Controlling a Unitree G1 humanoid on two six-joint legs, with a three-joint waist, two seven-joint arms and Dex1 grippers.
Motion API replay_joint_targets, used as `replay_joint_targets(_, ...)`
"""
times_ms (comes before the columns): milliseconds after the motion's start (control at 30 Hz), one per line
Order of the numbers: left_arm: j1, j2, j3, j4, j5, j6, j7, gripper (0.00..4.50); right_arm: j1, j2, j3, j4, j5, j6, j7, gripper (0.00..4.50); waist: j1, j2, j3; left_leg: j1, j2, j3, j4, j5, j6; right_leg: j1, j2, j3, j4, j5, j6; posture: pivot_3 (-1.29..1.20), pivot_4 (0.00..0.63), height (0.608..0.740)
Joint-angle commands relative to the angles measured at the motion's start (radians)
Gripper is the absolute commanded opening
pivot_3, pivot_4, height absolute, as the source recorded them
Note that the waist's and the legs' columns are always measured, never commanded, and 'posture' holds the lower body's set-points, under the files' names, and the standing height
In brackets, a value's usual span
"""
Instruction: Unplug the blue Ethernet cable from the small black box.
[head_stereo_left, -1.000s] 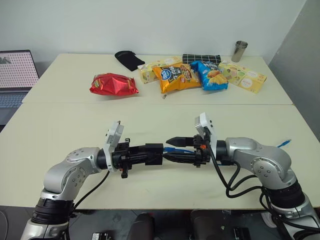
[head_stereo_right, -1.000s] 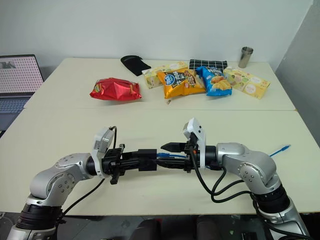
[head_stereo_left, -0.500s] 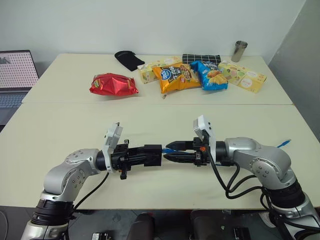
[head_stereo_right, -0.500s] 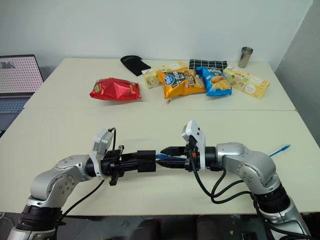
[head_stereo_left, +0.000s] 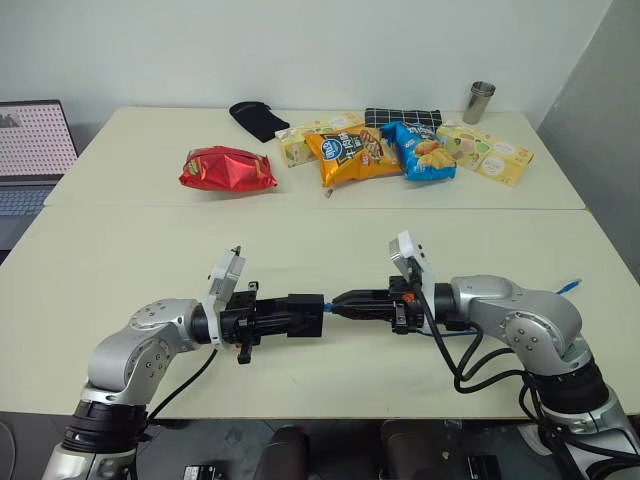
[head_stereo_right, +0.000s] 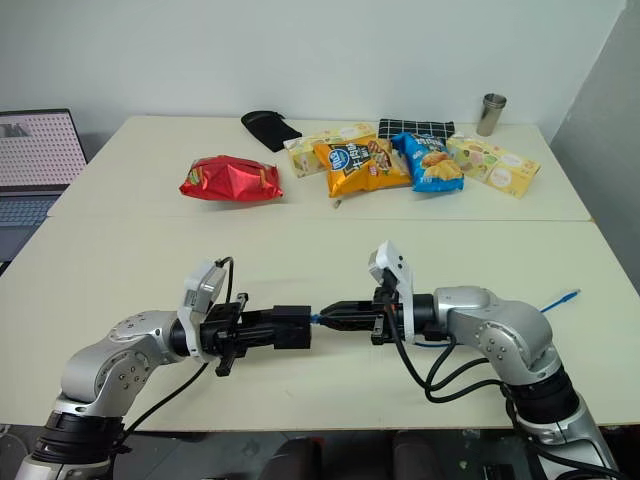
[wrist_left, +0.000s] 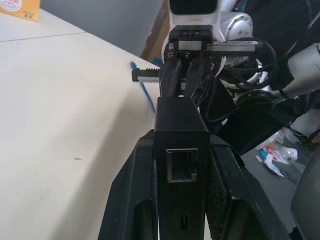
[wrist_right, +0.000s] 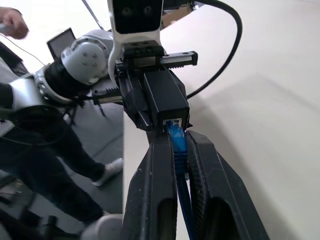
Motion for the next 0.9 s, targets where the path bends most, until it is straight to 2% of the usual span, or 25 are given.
replay_joint_targets(33,0.001,0.005,-0.006,-0.006,0.015,-0.021,-0.019,0.77,-0.003,0.021,-0.076,-0.001,0.076,0.024,-0.018,1.13,0.000,0.000,0.000,0.000,0.000,0.000,0.000,0.000,0.000,0.000,0.000,0.000,0.000,0.000,0.000,0.00,0.150,0.740)
replay_joint_targets(200,-0.029,-0.011,-0.004,0.034,0.022,-0.029,-0.047,0.77,-0.005,0.036,-0.121,-0.008,0.137,0.061,-0.042,2.37,0.000,0.000,0.000,0.000,0.000,0.000,0.000,0.000,0.000,0.000,0.002,0.000,0.000,0.000,0.000,0.00,0.150,0.740)
replay_joint_targets(367,-0.061,-0.016,-0.013,0.064,0.030,-0.037,-0.071,0.77,0.023,0.044,-0.096,-0.061,0.109,0.065,-0.108,3.62,0.000,0.000,0.000,0.000,0.000,0.000,0.000,0.000,0.000,0.000,0.003,0.000,-0.001,0.000,0.000,0.00,0.150,0.740)
replay_joint_targets(533,-0.079,-0.028,-0.021,0.066,0.033,-0.043,-0.072,0.77,0.055,0.056,-0.032,-0.099,0.040,0.036,-0.154,3.64,0.000,0.000,0.000,-0.001,0.000,0.000,-0.001,0.000,0.000,-0.001,0.003,0.000,-0.001,0.000,0.000,0.00,0.150,0.740)
replay_joint_targets(900,-0.094,-0.036,-0.016,0.060,0.040,-0.042,-0.066,0.77,0.053,0.084,-0.015,-0.089,0.020,0.021,-0.164,3.64,0.000,0.000,0.000,-0.001,0.000,0.000,0.000,0.000,0.000,-0.001,0.003,0.000,-0.001,0.000,0.000,0.00,0.150,0.740)
